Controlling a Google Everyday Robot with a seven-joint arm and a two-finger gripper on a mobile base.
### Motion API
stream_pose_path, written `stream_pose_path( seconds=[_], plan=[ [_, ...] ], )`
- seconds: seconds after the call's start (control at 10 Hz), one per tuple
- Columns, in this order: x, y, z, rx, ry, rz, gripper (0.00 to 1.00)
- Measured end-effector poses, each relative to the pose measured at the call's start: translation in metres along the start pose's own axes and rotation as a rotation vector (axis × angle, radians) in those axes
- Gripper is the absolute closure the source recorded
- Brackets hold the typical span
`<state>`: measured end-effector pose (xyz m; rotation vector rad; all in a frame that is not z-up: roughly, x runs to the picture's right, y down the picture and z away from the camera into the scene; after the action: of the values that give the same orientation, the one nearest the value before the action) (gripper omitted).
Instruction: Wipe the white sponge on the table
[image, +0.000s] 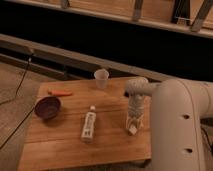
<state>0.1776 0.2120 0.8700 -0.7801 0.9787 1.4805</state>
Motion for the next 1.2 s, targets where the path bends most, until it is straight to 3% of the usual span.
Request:
stream_pose_path(
  seconds=[0.4, 0.7, 0.9, 1.2],
  plan=[
    [-0.052, 0.058, -0.020, -0.016, -0.052, -0.109, 1.00],
    [-0.069, 0.100, -0.025, -0.045, -0.074, -0.177, 1.00],
    [-0.064, 0.123, -0.032, -0.072, -0.081, -0.211, 1.00],
    [-0.032, 0.147, -0.054, -0.087, -0.097, -0.239, 1.00]
  ],
)
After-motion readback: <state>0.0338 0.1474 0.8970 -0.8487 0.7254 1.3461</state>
